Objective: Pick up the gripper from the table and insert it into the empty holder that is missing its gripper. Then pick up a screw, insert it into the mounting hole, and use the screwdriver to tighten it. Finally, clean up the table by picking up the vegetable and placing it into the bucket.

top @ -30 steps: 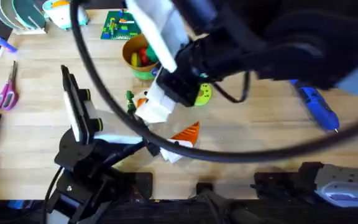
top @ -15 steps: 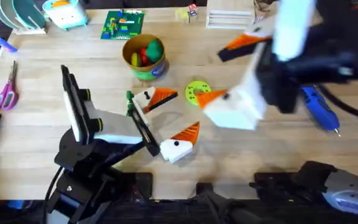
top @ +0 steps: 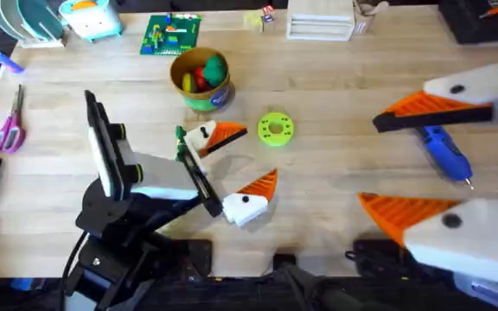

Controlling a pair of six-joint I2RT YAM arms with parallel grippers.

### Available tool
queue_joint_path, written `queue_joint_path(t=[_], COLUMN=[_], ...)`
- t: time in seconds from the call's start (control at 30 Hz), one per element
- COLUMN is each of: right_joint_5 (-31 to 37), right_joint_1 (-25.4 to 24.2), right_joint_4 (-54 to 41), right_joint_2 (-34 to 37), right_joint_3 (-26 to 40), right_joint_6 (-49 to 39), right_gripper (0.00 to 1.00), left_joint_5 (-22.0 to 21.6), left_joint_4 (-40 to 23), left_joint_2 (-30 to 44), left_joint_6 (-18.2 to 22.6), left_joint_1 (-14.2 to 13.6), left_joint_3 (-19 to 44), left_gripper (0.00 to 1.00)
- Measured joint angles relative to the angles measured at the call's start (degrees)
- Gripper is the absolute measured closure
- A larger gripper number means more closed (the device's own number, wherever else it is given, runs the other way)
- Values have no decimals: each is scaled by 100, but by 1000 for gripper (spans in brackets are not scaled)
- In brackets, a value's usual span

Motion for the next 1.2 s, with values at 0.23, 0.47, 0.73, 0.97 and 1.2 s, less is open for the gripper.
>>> queue_joint_path(t=[0.23,0.47,0.73,0.97,1.2], right_joint_5=[-303,-457,-496,42,1090], right_joint_1=[-53,-53,-53,-53,-501], right_joint_4=[388,411,416,416,512], right_joint_2=[-604,-616,-616,-616,-523], right_joint_3=[-641,-827,-827,-827,-828], right_joint_6=[-42,-87,-103,133,442], right_gripper=[40,37,37,39,36], left_joint_5=[2,3,4,4,4], left_joint_4=[0,0,0,2,2], left_joint_2=[0,0,0,0,0], left_joint_6=[0,21,42,42,42], left_joint_1=[0,0,0,0,0], left_joint_3=[0,0,0,0,0], left_gripper=[7,743,983,984,984])
